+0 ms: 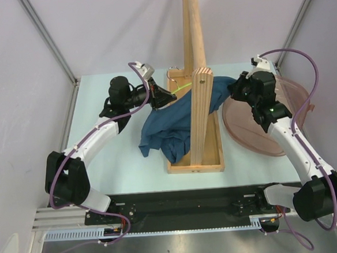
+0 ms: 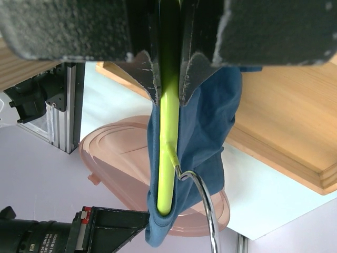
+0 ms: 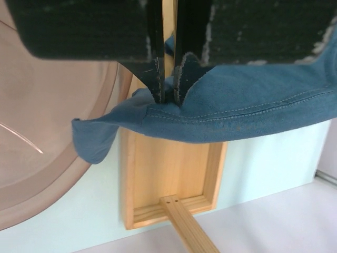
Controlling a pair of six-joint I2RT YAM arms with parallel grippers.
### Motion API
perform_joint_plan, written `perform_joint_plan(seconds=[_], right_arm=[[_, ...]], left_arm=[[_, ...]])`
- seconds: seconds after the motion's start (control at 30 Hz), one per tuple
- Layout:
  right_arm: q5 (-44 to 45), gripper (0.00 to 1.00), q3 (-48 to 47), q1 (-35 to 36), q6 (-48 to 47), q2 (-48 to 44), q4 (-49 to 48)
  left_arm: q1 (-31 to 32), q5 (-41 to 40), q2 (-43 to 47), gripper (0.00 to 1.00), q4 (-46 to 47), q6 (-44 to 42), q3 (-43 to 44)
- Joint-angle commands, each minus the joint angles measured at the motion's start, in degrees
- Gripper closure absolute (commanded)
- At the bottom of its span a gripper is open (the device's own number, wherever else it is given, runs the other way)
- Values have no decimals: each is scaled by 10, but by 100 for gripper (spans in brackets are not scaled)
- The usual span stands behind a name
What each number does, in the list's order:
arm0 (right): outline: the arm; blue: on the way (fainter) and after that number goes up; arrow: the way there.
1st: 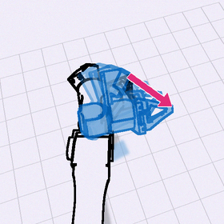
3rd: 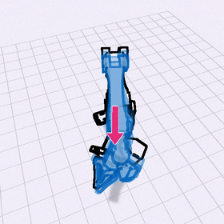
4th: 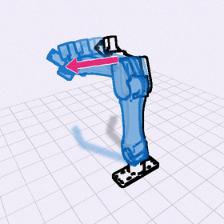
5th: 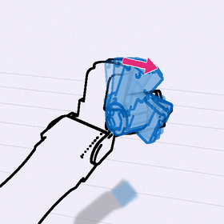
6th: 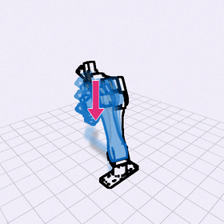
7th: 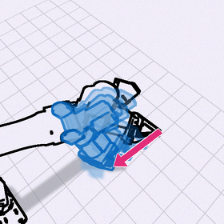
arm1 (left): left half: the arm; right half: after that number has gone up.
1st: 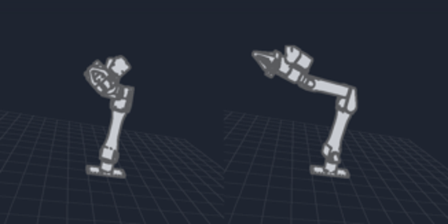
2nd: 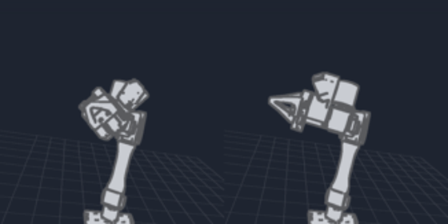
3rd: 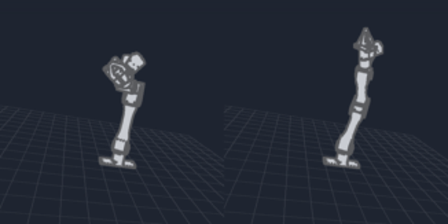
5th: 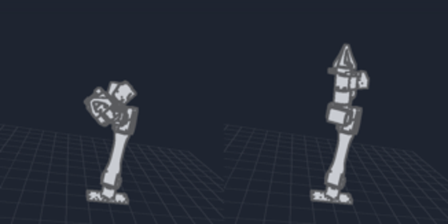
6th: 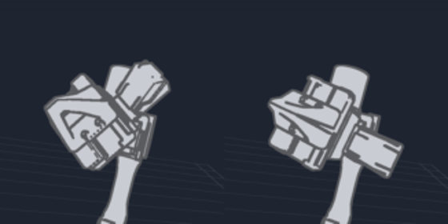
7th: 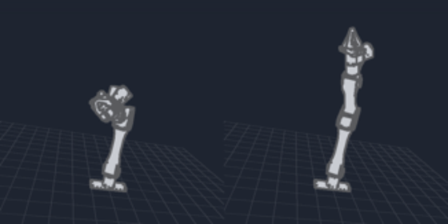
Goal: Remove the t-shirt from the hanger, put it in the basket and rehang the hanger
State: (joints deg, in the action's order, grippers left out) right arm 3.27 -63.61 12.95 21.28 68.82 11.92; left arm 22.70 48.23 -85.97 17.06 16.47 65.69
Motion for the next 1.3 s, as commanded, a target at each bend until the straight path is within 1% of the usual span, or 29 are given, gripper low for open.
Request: perform_joint_plan(seconds=[0.0, 0.1, 0.13, 0.17, 0.2, 0.23, 0.27, 0.3, 0.33, 0.4, 0.5, 0.57, 0.63, 0.67, 0.7, 0.77, 0.8, 0.83, 0.87, 0.9, 0.93, 0.97, 1.13, 1.2, 1.27], right_arm=[[-55, 100, 2, -29, 27, -8, -64], [-70, 99, 0, -31, 31, -4, -66], [-75, 95, -3, -33, 32, -3, -65], [-81, 89, -4, -37, 32, -6, -57], [-79, 71, -3, -39, 41, -10, -51], [-74, 60, 0, -42, 44, -14, -37], [-59, 51, 5, -48, 46, -21, -32], [-52, 37, 10, -50, 42, -35, -29], [-37, 33, 24, -53, 33, -47, -19], [-16, 28, 46, -61, 18, -75, -23], [-12, 27, 116, -78, -22, -108, -69], [-27, 27, 168, -91, -78, -114, -126], [-90, 29, 199, -109, -146, -112, -197], [-117, 29, 235, -115, -173, -111, -224], [-136, 29, 249, -122, -191, -108, -278], [-183, 30, 269, -125, -231, -93, -317], [-195, 29, 279, -147, -234, -82, -356], [-214, 29, 278, -151, -234, -60, -369], [-219, 30, 276, -151, -236, -48, -380], [-238, 30, 277, -151, -243, -40, -412], [-247, 29, 278, -145, -250, -21, -429], [-253, 28, 276, -138, -274, -15, -440], [-226, 28, 257, -80, -340, 10, -464], [-188, 29, 255, -65, -381, 11, -459], [-162, 30, 265, -52, -396, 4, -465]], left_arm=[[-13, 9, 8, 100, 25, 1, 6], [-13, 12, 8, 100, 24, -1, 6], [-13, 12, 8, 100, 23, -1, 6], [-13, 12, 9, 100, 22, -1, 6], [-13, 11, 9, 100, 22, -1, 6], [-13, 11, 9, 100, 21, -1, 7], [-14, 8, 10, 100, 20, -1, 6], [-15, 8, 11, 100, 19, 1, 7], [-16, 8, 11, 100, 16, 2, 8], [-19, 4, 13, 100, 13, 9, 10], [-22, 8, 16, 100, 11, 22, 11], [-24, 16, 18, 100, 12, 27, 11], [-27, 22, 22, 100, 13, 30, 10], [-27, 25, 23, 100, 14, 29, 10], [-28, 34, 25, 100, 15, 29, 8], [-30, 42, 26, 100, 24, 30, 6], [-30, 48, 25, 100, 26, 31, 5], [-30, 56, 25, 100, 27, 31, 5], [-31, 63, 24, 100, 29, 30, 5], [-31, 65, 23, 100, 31, 30, 5], [-31, 70, 23, 100, 30, 30, 5], [-31, 71, 23, 100, 29, 27, 5], [-32, 80, 19, 100, 19, 16, 6], [-33, 79, 19, 100, 11, 10, 8], [-34, 80, 19, 100, 10, 8, 7]])
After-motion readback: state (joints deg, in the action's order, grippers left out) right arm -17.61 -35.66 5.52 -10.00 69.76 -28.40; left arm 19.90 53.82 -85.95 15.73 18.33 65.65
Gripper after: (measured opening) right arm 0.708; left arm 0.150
